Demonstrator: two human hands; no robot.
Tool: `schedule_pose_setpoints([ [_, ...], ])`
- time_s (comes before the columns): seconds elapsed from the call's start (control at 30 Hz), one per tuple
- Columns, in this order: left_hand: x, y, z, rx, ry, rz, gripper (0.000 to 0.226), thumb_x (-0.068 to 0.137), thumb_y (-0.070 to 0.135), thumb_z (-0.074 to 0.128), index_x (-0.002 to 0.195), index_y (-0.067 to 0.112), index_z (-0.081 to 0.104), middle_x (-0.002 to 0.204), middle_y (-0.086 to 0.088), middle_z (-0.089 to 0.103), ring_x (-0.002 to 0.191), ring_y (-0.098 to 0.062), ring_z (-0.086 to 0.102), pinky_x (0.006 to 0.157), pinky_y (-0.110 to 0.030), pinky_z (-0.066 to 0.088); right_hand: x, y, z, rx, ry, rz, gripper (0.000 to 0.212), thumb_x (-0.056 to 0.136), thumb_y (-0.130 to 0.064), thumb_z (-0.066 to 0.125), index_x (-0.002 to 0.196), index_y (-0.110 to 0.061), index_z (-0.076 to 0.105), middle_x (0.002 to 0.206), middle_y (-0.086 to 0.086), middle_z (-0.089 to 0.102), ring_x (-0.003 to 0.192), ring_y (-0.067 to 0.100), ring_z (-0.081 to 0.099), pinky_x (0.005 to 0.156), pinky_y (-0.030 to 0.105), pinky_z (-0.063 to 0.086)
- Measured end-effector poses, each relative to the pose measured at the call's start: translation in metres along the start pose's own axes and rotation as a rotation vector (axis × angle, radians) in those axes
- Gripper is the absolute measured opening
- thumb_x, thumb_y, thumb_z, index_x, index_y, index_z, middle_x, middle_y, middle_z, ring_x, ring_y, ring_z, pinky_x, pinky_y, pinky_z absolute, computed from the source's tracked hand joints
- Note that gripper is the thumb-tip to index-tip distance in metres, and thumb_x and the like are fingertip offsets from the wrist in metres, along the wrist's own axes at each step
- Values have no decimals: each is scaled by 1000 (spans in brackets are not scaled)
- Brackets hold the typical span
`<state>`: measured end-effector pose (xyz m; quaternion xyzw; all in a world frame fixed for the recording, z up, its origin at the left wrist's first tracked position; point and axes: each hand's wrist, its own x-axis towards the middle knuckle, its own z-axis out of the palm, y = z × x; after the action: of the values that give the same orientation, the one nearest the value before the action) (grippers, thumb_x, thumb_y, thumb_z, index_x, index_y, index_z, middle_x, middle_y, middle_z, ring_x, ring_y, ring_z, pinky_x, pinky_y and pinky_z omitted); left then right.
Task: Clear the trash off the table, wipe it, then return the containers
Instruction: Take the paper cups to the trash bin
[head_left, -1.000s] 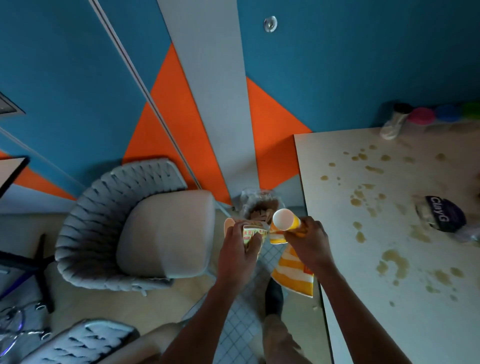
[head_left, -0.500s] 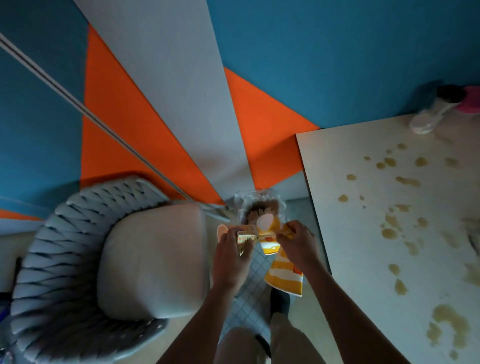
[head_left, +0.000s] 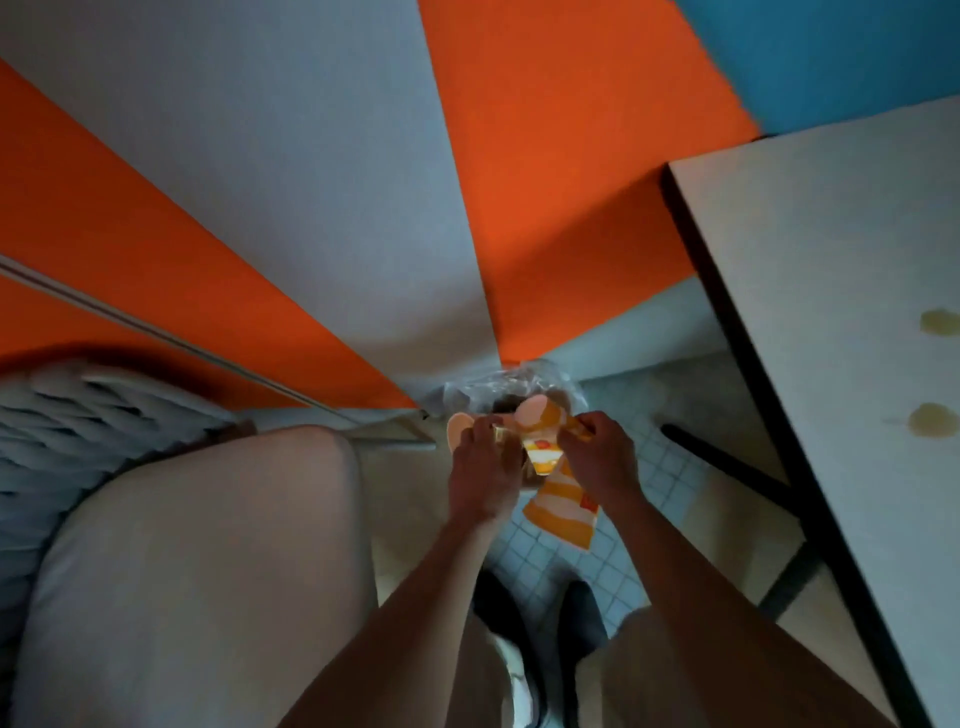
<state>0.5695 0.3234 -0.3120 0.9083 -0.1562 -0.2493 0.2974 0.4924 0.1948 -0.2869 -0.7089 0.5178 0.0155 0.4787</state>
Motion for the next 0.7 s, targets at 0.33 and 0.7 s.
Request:
schedule_pose_setpoints([
  [0.33, 151, -114, 150, -184, -41, -56, 48, 104, 39, 40, 150, 29, 35, 145, -10, 49, 132, -33, 49, 106, -47, 42, 181, 98, 156, -130, -35, -151, 31, 83, -28, 66, 112, -17, 64, 113, 5, 64, 104, 27, 60, 84, 36, 47],
  [0.7, 212, -165, 236, -192, -77, -100, 55, 105, 33, 41, 155, 15, 26, 160, -13, 32, 148, -33, 29, 119, -51, 26, 278, 174, 239, -269, -132, -145, 40, 104, -39, 42, 139, -20, 49, 140, 10, 53, 129, 30, 50, 105, 38, 37],
])
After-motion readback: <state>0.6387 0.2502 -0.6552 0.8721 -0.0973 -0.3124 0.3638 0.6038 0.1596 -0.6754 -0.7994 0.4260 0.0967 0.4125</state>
